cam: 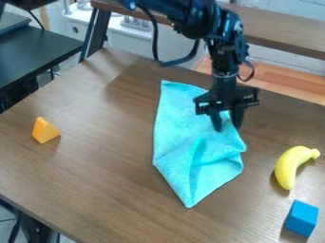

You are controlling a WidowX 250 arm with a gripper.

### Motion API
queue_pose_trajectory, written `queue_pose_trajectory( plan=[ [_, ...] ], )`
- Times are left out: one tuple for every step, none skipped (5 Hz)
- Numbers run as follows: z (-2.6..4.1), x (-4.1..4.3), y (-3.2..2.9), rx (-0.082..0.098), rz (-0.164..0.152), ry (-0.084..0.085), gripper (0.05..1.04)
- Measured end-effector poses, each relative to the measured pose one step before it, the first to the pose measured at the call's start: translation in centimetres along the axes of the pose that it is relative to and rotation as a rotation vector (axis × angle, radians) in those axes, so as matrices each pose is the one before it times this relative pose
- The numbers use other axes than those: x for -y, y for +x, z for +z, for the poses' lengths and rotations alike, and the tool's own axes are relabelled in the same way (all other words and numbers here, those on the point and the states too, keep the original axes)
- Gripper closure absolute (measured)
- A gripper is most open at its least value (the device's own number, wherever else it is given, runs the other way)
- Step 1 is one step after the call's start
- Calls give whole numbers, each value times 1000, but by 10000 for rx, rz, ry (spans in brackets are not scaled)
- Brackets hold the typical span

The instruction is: Unfold the cloth from the top right to bottom left

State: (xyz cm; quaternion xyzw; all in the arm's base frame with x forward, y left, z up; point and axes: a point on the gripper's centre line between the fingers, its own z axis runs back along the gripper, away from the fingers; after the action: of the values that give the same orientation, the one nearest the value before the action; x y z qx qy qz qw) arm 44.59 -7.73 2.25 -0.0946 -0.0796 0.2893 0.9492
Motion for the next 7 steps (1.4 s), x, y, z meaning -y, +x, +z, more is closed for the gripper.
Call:
queue_pose_trajectory(
  plan=[
    [-21,205,-82,-69,-89,-171,911],
    [93,-1074,365,-294,159,-252,1024],
    [2419,-1632,1096,50,300,-480,1035],
    [819,-2583,778,-162,364,-150,1035],
    [994,-2589,768,-174,216,-174,1035],
    [911,-2266,728,-51,197,-96,1035],
    [799,-2382,335,-25,146,-97,1035]
  ],
)
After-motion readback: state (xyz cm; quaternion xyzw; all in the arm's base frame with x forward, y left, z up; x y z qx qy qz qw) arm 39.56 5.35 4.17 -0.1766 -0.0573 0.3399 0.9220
